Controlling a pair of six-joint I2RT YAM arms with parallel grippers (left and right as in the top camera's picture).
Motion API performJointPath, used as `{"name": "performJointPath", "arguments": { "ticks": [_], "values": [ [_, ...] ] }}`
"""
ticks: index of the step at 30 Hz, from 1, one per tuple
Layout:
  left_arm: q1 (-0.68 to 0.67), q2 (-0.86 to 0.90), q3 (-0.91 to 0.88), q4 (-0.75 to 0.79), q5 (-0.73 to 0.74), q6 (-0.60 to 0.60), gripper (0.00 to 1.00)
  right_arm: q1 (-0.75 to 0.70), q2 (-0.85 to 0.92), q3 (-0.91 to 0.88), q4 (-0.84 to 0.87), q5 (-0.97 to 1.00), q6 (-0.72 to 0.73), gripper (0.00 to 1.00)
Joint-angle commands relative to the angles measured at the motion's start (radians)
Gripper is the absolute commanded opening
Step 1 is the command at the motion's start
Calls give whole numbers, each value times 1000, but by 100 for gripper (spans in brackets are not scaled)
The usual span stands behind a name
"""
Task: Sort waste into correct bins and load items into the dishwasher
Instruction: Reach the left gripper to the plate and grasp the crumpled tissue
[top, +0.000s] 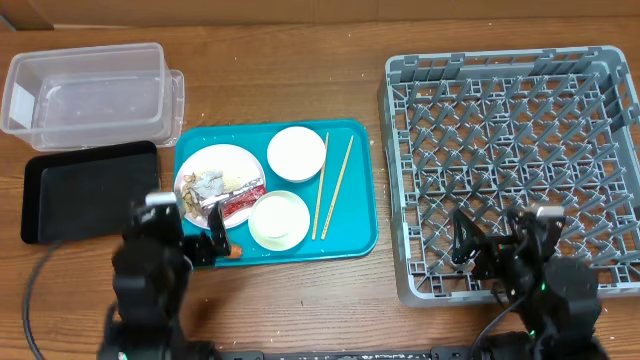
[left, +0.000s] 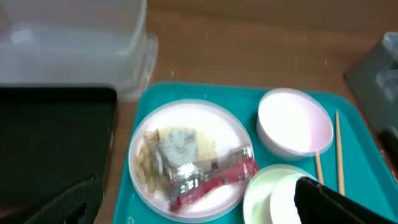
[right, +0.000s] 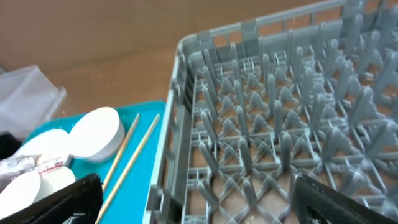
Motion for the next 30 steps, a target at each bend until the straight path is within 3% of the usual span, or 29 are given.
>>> {"name": "performJointPath", "arguments": {
  "ticks": [1,5,8,16,30],
  "values": [
    [4,172,201,-128,41,18,100,4,139,143,-91,11,7,100],
    [4,360,421,-342,44,18,100,4,310,276,-233,12,-2,100],
    [4,454,505,-417,32,18,100,4,409,330,-273,30,-1,100],
    [5,590,517,-438,92,-8,100,4,542,337,-293,30,-1,100],
    [109,901,517,-317,47,-197,100,4,549,336,-297,45,0,100]
  ]
}}
